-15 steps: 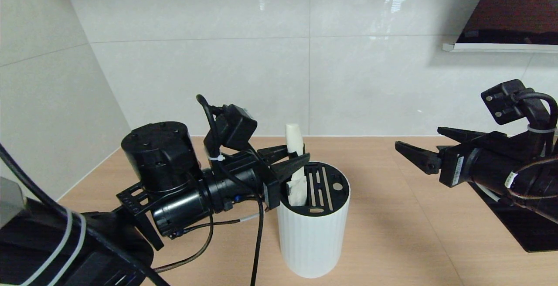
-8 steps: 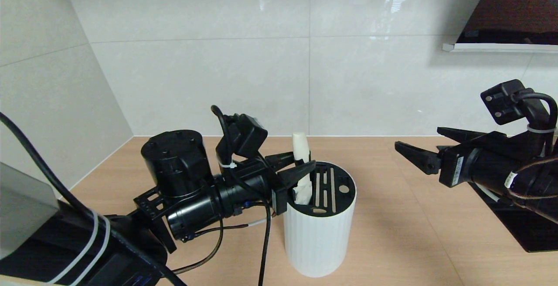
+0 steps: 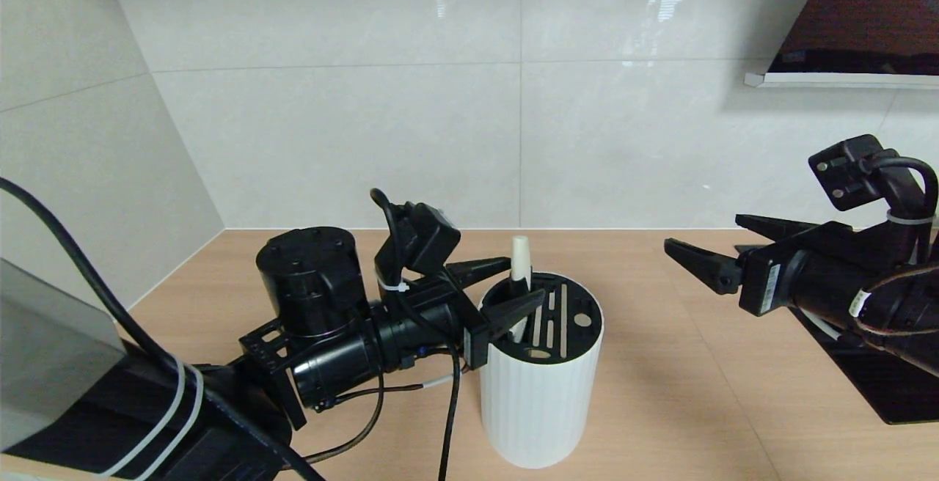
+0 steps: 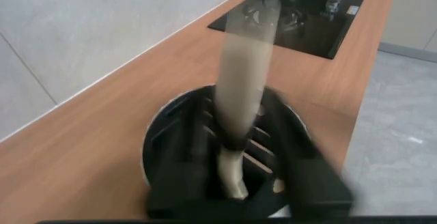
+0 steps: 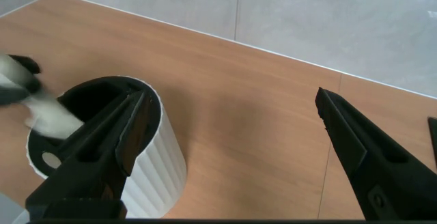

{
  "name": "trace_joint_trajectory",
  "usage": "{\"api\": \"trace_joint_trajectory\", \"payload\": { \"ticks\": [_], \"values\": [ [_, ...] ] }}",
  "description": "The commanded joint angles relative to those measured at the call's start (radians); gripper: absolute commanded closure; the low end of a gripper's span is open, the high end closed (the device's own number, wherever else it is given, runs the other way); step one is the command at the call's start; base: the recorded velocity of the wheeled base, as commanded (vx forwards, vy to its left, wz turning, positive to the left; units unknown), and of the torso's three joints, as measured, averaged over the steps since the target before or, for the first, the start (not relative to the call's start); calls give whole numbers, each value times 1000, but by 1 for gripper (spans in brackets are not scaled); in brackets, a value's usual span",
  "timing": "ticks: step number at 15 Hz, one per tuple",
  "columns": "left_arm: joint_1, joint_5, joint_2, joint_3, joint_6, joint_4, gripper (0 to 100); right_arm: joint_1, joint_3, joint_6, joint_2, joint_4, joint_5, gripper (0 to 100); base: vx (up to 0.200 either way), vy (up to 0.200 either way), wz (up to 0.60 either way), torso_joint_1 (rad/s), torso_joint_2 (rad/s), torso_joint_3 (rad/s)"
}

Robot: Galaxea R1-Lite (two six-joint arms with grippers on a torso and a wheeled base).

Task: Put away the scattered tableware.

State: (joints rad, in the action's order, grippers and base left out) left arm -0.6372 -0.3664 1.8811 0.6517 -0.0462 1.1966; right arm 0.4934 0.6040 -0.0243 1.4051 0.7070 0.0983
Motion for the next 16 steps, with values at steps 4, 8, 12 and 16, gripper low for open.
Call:
{"api": "trace_joint_trajectory", "payload": {
  "ticks": [4,8,12,16],
  "values": [
    [1,3,-16,2,0,28,0,1,0,0,2,2,0,0,0,0,0,0,0,0],
    [2,4,-137,-9,0,44,0,1,0,0,-5,2,1,0,0,0,0,0,0,0],
    [80,35,-341,-72,5,37,0,1,-26,0,-83,0,8,0,0,0,0,0,0,0],
    [215,280,-637,-242,2,32,0,-10,-138,-19,-328,-1,93,0,0,0,0,0,0,0]
  ]
}}
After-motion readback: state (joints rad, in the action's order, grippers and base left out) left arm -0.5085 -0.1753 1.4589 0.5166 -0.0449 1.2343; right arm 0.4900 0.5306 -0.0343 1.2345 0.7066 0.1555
